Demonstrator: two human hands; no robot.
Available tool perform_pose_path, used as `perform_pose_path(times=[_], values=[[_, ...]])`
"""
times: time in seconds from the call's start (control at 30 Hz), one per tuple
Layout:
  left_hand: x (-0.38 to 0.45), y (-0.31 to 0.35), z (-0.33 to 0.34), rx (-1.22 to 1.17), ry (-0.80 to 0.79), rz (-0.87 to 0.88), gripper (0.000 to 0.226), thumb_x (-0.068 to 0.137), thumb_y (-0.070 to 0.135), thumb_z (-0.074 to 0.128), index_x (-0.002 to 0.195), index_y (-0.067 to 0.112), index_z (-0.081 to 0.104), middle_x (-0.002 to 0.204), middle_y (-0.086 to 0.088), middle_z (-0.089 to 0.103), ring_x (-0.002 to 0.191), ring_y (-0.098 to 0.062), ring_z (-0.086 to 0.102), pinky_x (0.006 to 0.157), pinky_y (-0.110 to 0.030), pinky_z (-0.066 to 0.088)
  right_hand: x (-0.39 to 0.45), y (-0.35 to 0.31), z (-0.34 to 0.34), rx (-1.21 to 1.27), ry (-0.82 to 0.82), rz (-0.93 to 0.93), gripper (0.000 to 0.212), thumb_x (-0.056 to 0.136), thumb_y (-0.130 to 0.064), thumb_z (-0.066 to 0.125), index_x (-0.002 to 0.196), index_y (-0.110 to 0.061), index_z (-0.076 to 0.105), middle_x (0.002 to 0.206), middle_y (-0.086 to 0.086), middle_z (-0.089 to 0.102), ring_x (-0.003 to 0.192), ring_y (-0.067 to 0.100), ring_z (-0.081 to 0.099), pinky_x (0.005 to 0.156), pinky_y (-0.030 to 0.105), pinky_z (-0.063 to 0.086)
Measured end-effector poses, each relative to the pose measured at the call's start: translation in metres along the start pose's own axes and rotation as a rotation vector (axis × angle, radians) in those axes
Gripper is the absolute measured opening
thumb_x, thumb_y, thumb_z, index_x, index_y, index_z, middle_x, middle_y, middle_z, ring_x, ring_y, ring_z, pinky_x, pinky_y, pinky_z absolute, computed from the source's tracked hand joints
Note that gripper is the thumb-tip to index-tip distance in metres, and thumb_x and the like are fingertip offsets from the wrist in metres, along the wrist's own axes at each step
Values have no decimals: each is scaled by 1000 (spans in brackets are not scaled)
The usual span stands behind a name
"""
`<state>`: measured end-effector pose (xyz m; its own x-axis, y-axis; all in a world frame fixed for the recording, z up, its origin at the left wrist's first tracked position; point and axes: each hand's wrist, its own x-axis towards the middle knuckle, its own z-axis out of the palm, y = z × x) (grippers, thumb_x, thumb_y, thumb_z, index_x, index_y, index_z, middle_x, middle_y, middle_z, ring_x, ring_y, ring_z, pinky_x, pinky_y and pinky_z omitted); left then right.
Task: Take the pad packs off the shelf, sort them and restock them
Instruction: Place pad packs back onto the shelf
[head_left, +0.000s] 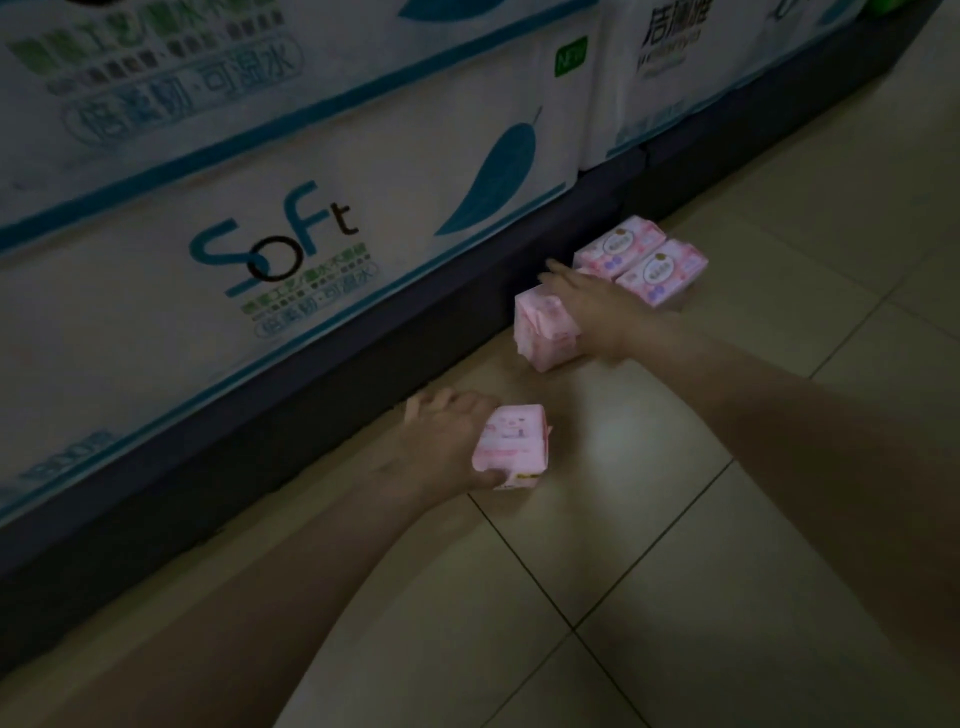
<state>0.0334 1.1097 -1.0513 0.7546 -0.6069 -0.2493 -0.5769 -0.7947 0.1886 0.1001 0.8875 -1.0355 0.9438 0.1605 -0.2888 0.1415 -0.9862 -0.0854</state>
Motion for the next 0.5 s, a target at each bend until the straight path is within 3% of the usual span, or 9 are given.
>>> perform_pose_path(times=[0.1, 0.2, 0.3, 0.4, 0.5], values=[[-1, 4, 0, 146, -24, 25, 77, 79, 48, 63, 142, 25, 25, 141, 4, 37, 127, -19, 32, 103, -35, 22, 6, -11, 7, -161, -28, 67, 87, 87, -34, 61, 150, -18, 3, 158, 5, 0, 143, 30, 10, 113, 46, 22], [-5, 4, -4, 245, -43, 26, 74, 81, 44, 62, 141, 20, 26, 140, 0, 38, 126, -20, 34, 103, -36, 22, 2, -27, 9, -283, 22, 106, 83, 83, -41, 61, 147, -16, 14, 150, 12, 26, 137, 35, 19, 107, 44, 24], [-13, -1, -8, 195, -7, -16, 69, 79, 51, 60, 134, 21, 33, 135, 1, 44, 122, -20, 38, 100, -34, 23, -10, -36, 7, -326, 137, 99, 73, 81, -47, 59, 139, -14, 29, 139, 12, 42, 131, 32, 26, 104, 42, 25], [-31, -18, -17, 114, -6, -14, 71, 76, 52, 63, 135, 24, 33, 133, 5, 44, 121, -18, 36, 99, -32, 22, -24, -50, 8, -56, 146, 77, 82, 75, -56, 64, 138, -16, 30, 134, 10, 45, 125, 32, 35, 101, 42, 30], [-53, -32, -41, -19, -109, 44, 80, 72, 44, 71, 139, 32, 29, 123, 11, 43, 118, -15, 34, 98, -32, 22, -41, -74, 5, 444, -26, -8, 82, 74, -49, 71, 139, -22, 29, 126, 6, 49, 114, 25, 48, 96, 37, 42]])
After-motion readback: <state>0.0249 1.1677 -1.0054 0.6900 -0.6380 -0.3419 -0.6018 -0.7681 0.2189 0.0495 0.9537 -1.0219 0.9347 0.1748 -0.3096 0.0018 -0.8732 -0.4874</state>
